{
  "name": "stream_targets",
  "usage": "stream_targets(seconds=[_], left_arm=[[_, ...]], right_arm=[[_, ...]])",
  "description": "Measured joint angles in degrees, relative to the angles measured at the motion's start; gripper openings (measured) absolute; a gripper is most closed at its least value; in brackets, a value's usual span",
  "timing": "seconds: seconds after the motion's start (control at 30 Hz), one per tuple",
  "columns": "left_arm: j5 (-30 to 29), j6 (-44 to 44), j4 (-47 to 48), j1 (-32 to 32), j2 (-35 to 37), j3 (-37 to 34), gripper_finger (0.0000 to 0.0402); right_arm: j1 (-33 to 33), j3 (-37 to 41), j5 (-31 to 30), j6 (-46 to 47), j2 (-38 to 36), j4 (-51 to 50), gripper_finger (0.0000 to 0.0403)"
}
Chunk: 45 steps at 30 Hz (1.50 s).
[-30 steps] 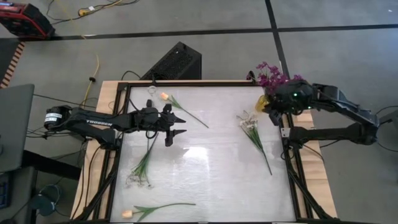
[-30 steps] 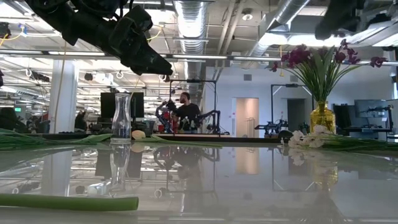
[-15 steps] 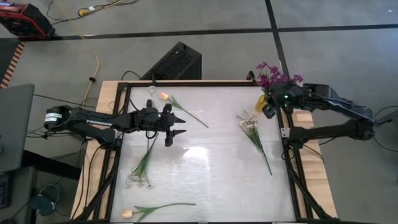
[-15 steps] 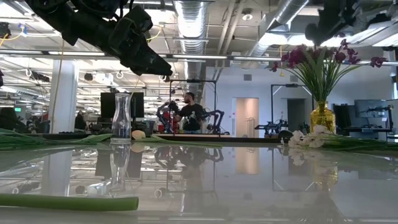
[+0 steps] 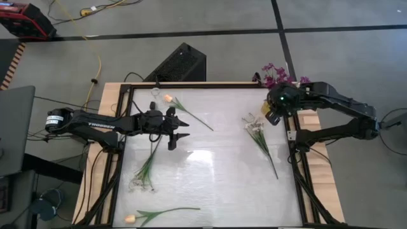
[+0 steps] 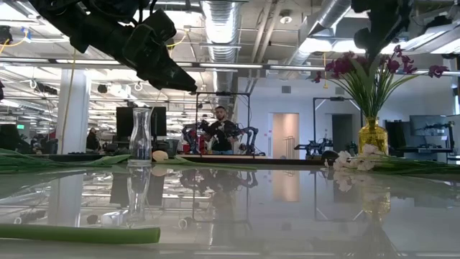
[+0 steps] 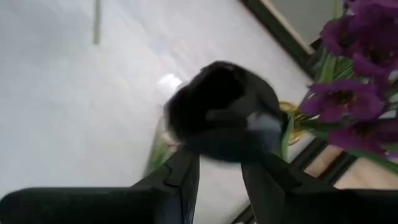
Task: Sort flowers into vase by color
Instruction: Put the top black tulip into the yellow vase, then put the black tulip into the yellow vase
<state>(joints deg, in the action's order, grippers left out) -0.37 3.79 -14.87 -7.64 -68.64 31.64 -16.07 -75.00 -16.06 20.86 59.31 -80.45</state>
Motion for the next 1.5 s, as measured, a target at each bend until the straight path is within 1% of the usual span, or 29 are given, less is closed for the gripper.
stream_targets(seconds=[0.13,0.3,0.4,0.5,0.67,0.77,0.87,0.93,1.03,1.1,1.13,1.2,1.23,1.4,1.5], left_arm=[[0.00,0.02,-0.02,0.00,0.00,0.00,0.0190],[-0.02,-0.07,0.04,0.00,0.00,0.00,0.0190],[0.00,-1.99,1.30,0.00,0.00,0.00,0.0190],[0.01,-5.08,5.10,0.00,0.05,0.00,0.0190],[0.01,-10.45,13.70,0.00,0.15,0.00,0.0190],[0.00,-15.65,21.63,0.02,0.17,0.00,0.0190],[-0.48,-21.69,29.15,0.02,0.17,0.00,0.0190],[-1.23,-25.95,33.01,0.02,0.17,0.00,0.0190],[-3.37,-32.19,39.16,0.00,0.17,0.43,0.0190],[-7.00,-35.42,45.26,0.00,0.47,1.63,0.0190],[-9.27,-37.52,48.53,0.00,0.68,2.29,0.0190],[-13.06,-42.89,53.37,-0.01,0.93,2.92,0.0190],[-13.82,-45.33,55.51,-0.02,1.06,2.93,0.0190],[-13.66,-51.21,60.11,-0.02,1.16,2.93,0.0190],[-14.28,-54.52,59.83,-0.02,1.16,2.86,0.0190]], right_arm=[[0.21,-3.80,5.53,1.07,-0.11,-0.46,0.0141],[3.09,-8.37,11.84,2.16,-0.11,-0.43,0.0141],[6.17,-10.02,15.13,3.87,-0.11,0.62,0.0141],[10.10,-10.40,17.20,4.22,-0.11,3.42,0.0141],[18.23,-10.45,17.62,4.22,0.84,9.97,0.0141],[23.91,-10.45,15.65,4.20,2.74,11.65,0.0141],[29.78,-10.43,11.78,4.16,5.07,10.91,0.0141],[33.52,-10.00,7.28,4.17,6.59,10.38,0.0141],[38.20,-7.42,-1.34,4.40,8.11,10.53,0.0141],[39.92,-5.09,-6.44,5.99,8.97,10.59,0.0141],[40.18,-3.88,-7.65,7.04,9.34,10.96,0.0141],[40.03,-0.91,-7.89,8.12,9.65,12.47,0.0141],[40.01,0.86,-7.90,8.47,9.68,13.97,0.0141],[40.51,11.73,-7.99,8.59,9.33,25.78,0.0141],[40.84,18.36,-8.03,7.29,9.01,35.03,0.0141]])
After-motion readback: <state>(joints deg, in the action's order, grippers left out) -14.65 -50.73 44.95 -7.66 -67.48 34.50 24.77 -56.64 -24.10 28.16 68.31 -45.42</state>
